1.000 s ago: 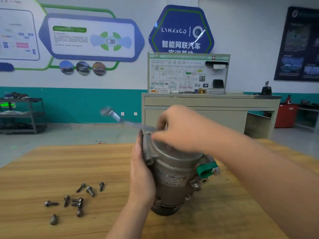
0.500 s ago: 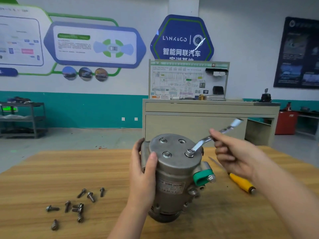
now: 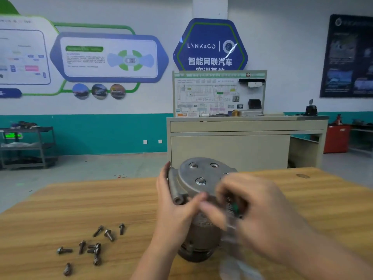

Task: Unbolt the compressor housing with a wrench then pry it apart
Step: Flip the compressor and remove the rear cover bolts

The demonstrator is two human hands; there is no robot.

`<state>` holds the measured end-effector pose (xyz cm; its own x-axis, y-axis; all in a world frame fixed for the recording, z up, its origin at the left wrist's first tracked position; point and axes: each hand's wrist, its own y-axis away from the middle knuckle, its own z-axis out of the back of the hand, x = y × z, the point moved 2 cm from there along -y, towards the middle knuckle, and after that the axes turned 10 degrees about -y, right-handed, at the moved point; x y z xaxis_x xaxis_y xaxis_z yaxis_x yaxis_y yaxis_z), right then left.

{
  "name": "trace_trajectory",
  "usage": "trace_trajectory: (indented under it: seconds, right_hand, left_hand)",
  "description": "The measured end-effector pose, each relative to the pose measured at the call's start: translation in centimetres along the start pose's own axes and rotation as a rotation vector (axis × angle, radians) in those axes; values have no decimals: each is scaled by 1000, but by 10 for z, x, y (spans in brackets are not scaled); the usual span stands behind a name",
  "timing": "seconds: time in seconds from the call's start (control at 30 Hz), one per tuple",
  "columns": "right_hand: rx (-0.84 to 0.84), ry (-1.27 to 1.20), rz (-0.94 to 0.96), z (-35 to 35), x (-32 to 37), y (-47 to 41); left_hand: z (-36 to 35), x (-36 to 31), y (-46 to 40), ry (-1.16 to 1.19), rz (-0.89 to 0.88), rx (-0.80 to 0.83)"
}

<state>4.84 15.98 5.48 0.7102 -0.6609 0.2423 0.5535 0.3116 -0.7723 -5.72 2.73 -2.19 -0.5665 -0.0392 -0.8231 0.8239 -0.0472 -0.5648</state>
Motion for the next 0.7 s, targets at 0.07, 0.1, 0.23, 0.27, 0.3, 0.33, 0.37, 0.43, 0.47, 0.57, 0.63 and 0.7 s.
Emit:
trace_trajectory:
  seconds: [0.07, 0.1, 0.23, 0.27, 0.3, 0.33, 0.37, 0.43, 0.47, 0.57, 0.63, 0.7]
  right_hand:
    - [-181, -352, -103, 13, -23, 28]
    - [-285, -562, -234, 17, -34, 36]
    - [-452, -1140, -814, 14, -89, 22]
    - [-438, -1160, -924, 15, -98, 8]
    - [-404, -1102, -999, 18, -106, -7]
    - [-361, -1003, -1033, 20, -111, -25]
    - [-306, -882, -1029, 21, -113, -43]
    - [-164, -628, -953, 12, -105, -75]
    - [-92, -480, -879, 5, -96, -89]
    - [103, -131, -550, -13, -50, -114]
    - [210, -26, -342, -18, -18, -104]
    - [225, 52, -142, -15, 5, -72]
  left_hand:
    - [3, -4, 0, 3, -18, -66]
    - [4, -6, 0, 7, -16, -78]
    - [2, -4, -1, -3, -21, -79]
    - [1, -4, 0, -9, -31, -78]
    - [-1, -4, 0, -19, -43, -73]
    - [-1, -3, 0, -29, -52, -69]
    - [-2, -3, 0, -30, -56, -58]
    - [-2, -2, 1, 1, -60, -21]
    - [-2, -3, 1, 20, -59, -9]
    - [-2, -1, 1, 34, -55, -27]
    - [-4, -1, 0, 31, -60, -23]
    - [-4, -1, -3, 51, -83, -11]
